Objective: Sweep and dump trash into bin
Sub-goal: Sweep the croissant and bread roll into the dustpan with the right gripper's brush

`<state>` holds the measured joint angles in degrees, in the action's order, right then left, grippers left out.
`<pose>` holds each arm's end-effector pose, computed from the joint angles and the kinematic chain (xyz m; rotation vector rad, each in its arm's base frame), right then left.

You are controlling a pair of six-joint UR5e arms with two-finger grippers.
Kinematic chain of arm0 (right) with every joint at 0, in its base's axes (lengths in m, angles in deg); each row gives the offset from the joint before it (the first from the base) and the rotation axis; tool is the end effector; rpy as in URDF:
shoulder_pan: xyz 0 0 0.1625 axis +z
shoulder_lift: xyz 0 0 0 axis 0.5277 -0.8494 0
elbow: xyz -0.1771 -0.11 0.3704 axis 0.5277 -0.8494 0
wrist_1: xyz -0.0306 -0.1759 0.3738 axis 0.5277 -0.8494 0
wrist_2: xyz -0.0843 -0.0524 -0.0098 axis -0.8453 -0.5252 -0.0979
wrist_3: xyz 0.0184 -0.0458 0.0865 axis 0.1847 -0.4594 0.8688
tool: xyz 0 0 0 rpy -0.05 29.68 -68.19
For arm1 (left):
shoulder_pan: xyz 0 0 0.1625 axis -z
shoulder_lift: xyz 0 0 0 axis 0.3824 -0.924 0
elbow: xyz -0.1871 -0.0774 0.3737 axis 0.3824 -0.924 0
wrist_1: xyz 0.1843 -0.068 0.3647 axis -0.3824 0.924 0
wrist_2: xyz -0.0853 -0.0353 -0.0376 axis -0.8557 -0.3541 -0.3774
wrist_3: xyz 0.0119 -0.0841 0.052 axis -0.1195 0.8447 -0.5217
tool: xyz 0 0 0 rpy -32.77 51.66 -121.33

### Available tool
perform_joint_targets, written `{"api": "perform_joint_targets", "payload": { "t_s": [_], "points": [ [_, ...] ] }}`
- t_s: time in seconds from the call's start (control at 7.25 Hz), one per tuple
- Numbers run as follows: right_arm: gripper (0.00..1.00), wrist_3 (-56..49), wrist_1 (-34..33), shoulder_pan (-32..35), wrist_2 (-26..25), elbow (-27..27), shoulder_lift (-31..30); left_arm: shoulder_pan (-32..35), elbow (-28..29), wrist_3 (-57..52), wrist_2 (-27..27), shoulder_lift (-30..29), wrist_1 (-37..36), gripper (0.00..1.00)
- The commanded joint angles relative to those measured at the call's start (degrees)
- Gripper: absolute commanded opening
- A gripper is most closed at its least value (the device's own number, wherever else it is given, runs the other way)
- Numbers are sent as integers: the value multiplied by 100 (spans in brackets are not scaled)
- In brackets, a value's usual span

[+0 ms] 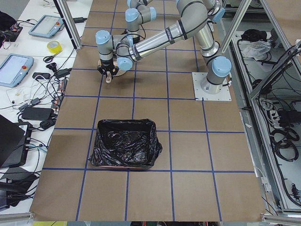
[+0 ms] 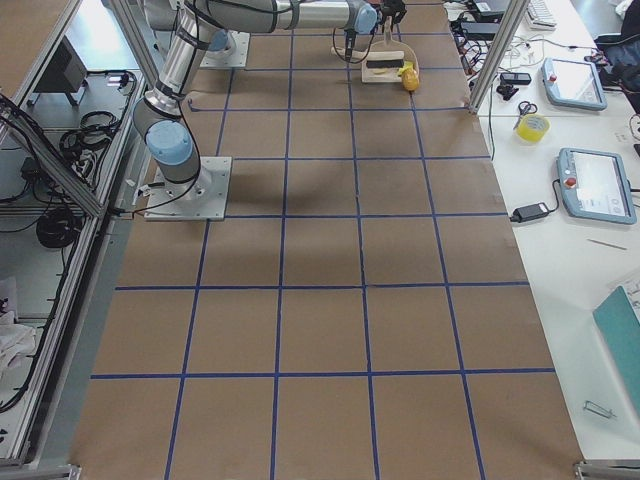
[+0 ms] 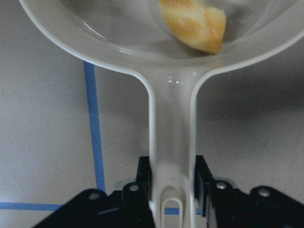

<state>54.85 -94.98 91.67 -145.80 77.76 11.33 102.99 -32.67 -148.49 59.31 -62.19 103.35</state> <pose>0.5342 -0.5494 0.2731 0.2627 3.0579 0.0778 -0.0109 -0.7050 0.2490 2.1453 2.1664 0.0163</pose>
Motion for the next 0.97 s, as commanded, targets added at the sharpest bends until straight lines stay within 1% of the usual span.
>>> {"api": "perform_joint_targets", "payload": {
  "t_s": [0.0, 0.14, 0.28, 0.55, 0.69, 0.83],
  "points": [
    [0, -29, 521, -309, -185, 130, -334, 0, -9, 0, 1, 0, 0, 0],
    [0, -160, 635, -581, -463, 157, -361, 0, -9, 0, 10, 0, 0, 0],
    [0, -587, 654, -775, -475, 166, -318, 0, -9, 0, 10, 0, 0, 0],
    [0, -1107, 540, -882, -492, 148, -125, 0, 0, 0, 18, -27, 0, 0],
    [0, -1284, 261, -943, -484, 70, 59, 0, 0, 0, 27, -27, 0, 0],
    [0, -1321, 136, -952, -501, -27, 200, 0, -9, 0, 36, -35, 0, 0]
  ]
}}
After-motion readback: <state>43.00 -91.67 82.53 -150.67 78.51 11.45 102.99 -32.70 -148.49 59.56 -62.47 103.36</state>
